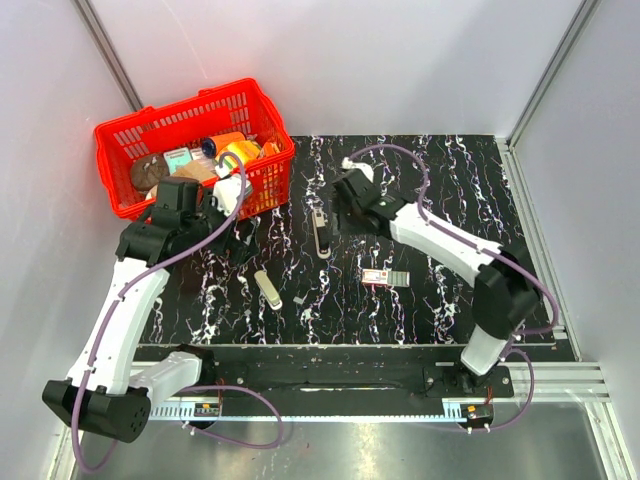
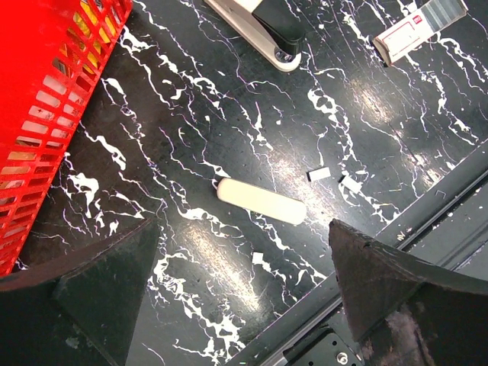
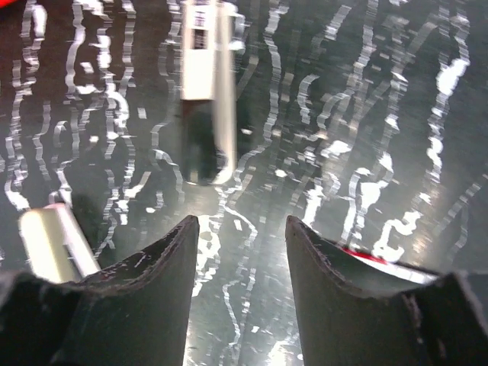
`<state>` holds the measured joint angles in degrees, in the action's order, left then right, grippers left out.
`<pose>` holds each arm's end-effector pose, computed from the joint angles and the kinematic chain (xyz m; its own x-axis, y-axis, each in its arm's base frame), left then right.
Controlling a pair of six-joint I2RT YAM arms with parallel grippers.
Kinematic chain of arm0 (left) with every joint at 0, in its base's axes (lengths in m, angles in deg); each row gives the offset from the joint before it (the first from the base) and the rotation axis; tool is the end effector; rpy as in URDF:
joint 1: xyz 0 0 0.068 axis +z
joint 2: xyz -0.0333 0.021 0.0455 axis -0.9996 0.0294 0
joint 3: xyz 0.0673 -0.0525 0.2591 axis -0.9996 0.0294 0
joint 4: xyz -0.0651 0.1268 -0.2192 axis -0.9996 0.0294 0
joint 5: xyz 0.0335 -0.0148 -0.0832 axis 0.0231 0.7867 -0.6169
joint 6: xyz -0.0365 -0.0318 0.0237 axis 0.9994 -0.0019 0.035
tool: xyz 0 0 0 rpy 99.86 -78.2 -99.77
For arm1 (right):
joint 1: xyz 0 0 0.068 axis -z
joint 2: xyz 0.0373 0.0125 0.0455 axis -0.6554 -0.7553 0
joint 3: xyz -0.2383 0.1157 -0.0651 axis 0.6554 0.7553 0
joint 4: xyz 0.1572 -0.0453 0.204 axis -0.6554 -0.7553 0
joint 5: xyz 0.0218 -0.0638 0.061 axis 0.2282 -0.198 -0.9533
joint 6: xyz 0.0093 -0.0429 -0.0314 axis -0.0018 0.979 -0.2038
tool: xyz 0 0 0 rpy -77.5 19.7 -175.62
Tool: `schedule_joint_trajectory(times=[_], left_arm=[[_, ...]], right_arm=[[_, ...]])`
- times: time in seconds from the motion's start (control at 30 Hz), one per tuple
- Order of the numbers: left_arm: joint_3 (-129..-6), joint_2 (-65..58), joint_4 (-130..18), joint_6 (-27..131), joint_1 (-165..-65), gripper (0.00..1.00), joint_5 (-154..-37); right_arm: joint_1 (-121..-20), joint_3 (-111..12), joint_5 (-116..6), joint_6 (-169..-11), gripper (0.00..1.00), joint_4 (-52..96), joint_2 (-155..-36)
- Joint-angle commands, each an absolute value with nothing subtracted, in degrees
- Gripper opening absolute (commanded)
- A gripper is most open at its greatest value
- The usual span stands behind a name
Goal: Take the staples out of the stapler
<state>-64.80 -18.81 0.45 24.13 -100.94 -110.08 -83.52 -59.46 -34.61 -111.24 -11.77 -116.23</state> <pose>0.1883 -0.0563 0.3667 -0.5322 0.3818 -0.7556 0.6405 0.7653 -0.0644 0.2964 0.2614 0.2750 -0.7664 -0.0785 -0.6375 -0.2188 0.9651 0.1442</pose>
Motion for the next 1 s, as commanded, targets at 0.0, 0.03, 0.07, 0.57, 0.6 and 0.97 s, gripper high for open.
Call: schedule_joint_trajectory(times=[0.0,0.03,0.07,0.57,0.6,0.97], left_arm=[[-64.92,-20.0,0.33,23.73,-100.62,0.99,-108.37],[-64.83,-20.0,0.6,23.64,-100.71,0.99,-108.37],[-64.75,-20.17,0.77,23.73,-100.71,0.99,-108.54],[-63.25,-22.02,-0.37,23.9,-100.71,0.99,-108.54],[-63.08,-22.02,-0.54,24.08,-100.71,0.99,-108.63],[-63.08,-21.84,-1.07,24.61,-100.62,0.99,-109.07]], right_arm=[[-79.45,-48.19,-30.62,-111.33,0.54,-9.29,-111.06],[-79.1,-46.52,-29.92,-111.24,0.53,-8.76,-110.79],[-79.1,-44.93,-29.13,-111.16,0.53,-8.49,-110.87],[-76.11,-35.25,-26.92,-113.35,0.49,-2.17,-111.4],[-75.76,-34.99,-27.01,-113.35,0.49,-1.81,-111.58],[-74.35,-30.42,-27.71,-115.81,0.49,0.21,-112.99]])
